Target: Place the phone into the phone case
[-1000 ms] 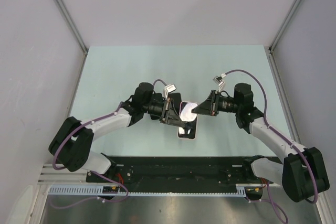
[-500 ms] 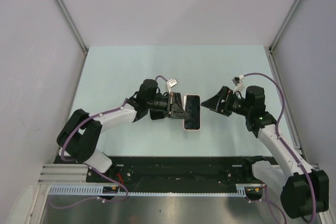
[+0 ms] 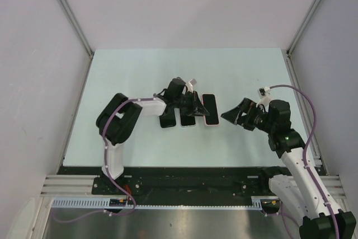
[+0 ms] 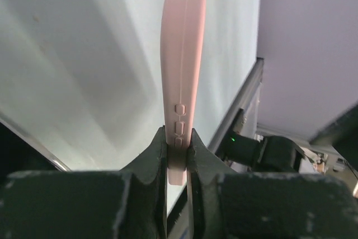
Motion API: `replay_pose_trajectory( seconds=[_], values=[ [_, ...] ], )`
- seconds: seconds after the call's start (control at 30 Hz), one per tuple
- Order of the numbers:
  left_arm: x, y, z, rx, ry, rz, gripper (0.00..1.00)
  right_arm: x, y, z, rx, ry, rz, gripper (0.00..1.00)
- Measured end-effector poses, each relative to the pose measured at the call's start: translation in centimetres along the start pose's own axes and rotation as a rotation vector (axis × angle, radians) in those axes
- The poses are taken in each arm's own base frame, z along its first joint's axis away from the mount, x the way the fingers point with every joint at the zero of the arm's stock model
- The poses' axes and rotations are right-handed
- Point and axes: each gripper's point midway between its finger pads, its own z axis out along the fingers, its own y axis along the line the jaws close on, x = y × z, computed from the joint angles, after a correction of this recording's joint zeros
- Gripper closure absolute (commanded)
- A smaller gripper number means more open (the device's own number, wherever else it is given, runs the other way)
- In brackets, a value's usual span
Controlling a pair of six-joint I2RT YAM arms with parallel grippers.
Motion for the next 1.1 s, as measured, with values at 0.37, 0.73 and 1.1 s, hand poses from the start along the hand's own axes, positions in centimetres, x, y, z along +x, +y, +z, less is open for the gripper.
replay_pose_trajectory(
  seconds=[0.37, 0.73, 1.1],
  values=[
    [-0.5, 3.5, 3.0, -0.047, 0.034, -0.051, 0.59, 0.4, -1.3, 0.0, 0.063, 0.012, 0.006, 0.0],
    [0.1, 4.0, 2.6, -0.109, 0.074, -0.042, 0.21, -0.1, -1.8, -0.2, 0.124, 0.018, 0.002, 0.0],
    [-3.1, -2.7, -3.3, -0.19, -0.036, 0.173, 0.0, -0.4, -2.1, -0.2, 0.147, 0.009, 0.005, 0.0]
  ],
)
